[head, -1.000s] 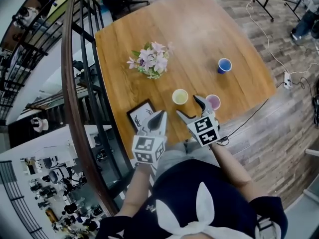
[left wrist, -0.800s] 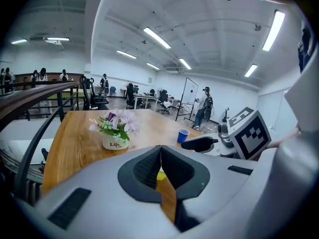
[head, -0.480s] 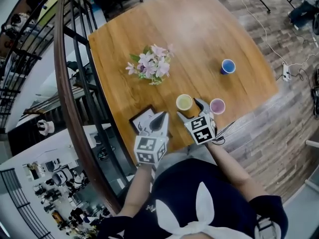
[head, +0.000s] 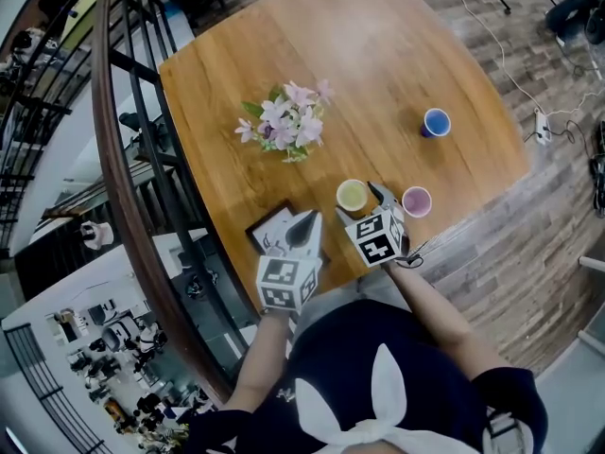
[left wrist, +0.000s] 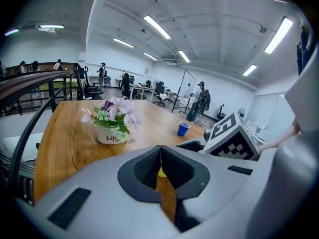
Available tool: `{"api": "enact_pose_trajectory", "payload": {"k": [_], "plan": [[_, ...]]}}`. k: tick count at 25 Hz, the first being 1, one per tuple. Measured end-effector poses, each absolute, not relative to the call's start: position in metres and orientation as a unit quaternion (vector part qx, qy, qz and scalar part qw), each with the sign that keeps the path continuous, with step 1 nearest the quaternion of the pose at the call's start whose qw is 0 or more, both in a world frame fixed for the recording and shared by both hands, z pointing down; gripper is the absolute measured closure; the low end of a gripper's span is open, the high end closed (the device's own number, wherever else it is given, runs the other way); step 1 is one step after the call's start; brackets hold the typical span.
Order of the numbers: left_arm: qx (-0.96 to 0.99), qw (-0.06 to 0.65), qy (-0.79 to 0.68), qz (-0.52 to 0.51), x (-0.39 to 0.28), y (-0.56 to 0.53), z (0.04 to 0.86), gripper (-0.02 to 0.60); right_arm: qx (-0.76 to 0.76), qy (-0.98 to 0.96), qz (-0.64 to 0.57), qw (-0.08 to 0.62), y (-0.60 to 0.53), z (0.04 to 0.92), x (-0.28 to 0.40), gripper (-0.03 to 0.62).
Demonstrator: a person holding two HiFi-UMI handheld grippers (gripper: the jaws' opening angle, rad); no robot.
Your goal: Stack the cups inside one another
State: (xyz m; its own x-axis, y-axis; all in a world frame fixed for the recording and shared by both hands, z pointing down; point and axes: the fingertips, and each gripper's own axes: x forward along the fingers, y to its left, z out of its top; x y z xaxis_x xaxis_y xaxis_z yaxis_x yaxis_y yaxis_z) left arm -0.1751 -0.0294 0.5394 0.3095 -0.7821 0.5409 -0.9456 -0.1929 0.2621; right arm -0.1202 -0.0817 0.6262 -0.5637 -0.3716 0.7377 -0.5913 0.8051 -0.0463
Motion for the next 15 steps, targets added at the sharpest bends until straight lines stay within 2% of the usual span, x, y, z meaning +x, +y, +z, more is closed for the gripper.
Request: {"api": "enact_pose_trajectory", "payload": {"k": [6,10,15], "plan": [[0.755,0.285,-0.573,0.139,-0.1795,-0.0311,0.5413,0.565,0.264,-0.871,0.146,0.388,-0.0813,0.6317,-0.1230,0.220],[0.753,0.282,-0.579,0.137,-0.1836,-0.0313,0.5426,0.565,0.260,-0.871,0.141,0.393,-0.0802,0.6347,-0.1238,0.255],[0.751,0.282,-0.581,0.135,-0.1850,-0.0297,0.5435,0.565,0.261,-0.871,0.135,0.394,-0.0798,0.6331,-0.1229,0.257]]}}
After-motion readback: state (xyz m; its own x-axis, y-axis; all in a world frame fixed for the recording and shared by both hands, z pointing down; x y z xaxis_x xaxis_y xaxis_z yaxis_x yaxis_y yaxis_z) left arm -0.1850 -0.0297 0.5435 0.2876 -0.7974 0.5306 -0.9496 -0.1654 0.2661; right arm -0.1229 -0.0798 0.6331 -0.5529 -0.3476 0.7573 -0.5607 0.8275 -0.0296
